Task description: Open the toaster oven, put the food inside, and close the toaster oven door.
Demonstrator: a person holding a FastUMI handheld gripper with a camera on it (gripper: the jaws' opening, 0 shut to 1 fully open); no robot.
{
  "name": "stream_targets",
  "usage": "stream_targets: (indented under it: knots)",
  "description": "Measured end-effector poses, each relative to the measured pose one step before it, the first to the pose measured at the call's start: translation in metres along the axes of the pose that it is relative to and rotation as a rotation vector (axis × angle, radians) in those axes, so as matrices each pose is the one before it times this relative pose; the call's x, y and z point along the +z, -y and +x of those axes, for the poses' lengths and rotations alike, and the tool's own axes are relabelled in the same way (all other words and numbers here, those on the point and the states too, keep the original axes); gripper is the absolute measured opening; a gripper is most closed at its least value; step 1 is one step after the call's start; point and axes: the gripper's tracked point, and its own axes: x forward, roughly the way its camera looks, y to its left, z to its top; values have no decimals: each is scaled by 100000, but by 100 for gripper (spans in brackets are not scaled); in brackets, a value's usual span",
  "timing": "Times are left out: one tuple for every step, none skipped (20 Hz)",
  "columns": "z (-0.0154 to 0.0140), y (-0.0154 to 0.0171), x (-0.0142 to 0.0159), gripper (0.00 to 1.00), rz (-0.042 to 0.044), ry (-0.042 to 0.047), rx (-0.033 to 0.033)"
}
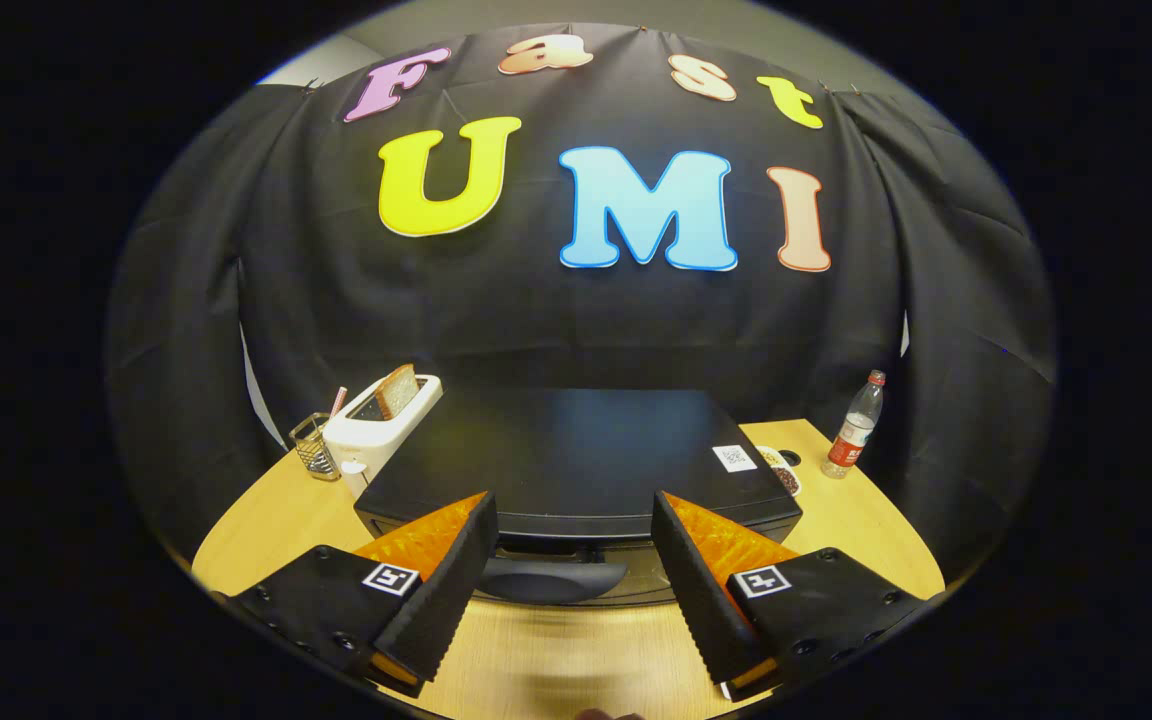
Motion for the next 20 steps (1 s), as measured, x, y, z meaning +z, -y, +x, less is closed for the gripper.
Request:
stream_targets:
  knots:
    - [384, -140, -545, 98, -850, -1208, -218]
    - [478, -158, -415, 98, -393, -1109, 138]
    - [538, -157, -532, 98, -60, -1263, -9]
    - [393, -53, -286, 99, -52, -1227, 136]
    - [337, -148, -413, 98, -251, -975, -157]
    - [197, -87, -245, 98, -179, -887, 25]
    - [283, -117, -148, 98, 23, -818, 322]
    - [28, -110, -413, 98, 376, -551, 166]
    - [-20, -55, -161, 98, 113, -655, 268]
    - [-15, -52, 27, 98, -131, -18, 208]
    - [-113, -13, -42, 98, 623, -178, 314]
    - [110, 52, -512, 98, 2124, -1970, 454]
    - [-132, 56, 183, 98, 1616, 177, 131]
    - [-39, -84, -344, 98, -434, -1166, 228]
    - [-261, -104, 132, 98, -1356, 266, 61]
    - [-267, -132, -220, 98, -1103, -612, 155]
    - [-252, 72, -36, 98, 70, 285, -146]
    - [-292, 85, -470, 98, 804, -868, 153]
    - [-319, 37, -260, 98, 856, -266, 219]
    - [-318, -74, -429, 98, 163, -896, 406]
